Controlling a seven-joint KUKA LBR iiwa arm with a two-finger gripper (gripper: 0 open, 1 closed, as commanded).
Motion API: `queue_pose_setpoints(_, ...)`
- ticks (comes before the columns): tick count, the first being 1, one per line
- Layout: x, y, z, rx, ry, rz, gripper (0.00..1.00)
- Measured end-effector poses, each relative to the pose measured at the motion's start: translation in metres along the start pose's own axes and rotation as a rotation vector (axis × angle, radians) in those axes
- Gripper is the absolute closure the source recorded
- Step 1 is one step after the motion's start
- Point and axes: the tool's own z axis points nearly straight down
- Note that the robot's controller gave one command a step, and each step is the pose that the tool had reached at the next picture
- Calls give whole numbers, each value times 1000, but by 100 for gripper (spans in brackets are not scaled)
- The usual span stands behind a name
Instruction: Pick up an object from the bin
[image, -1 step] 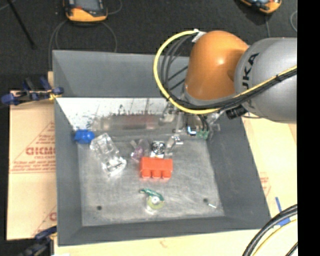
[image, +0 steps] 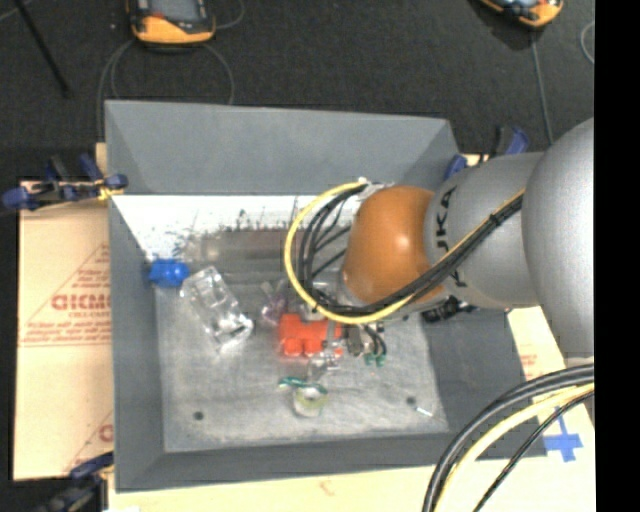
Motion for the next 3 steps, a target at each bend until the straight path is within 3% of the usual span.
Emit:
queue_pose_setpoints(1,2,1,0,0,11,0,100)
queue_pose_setpoints(2,50,24,14,7,-15,-134,100)
queue_pose_setpoints(3,40,20,16,-2,9,-154,100)
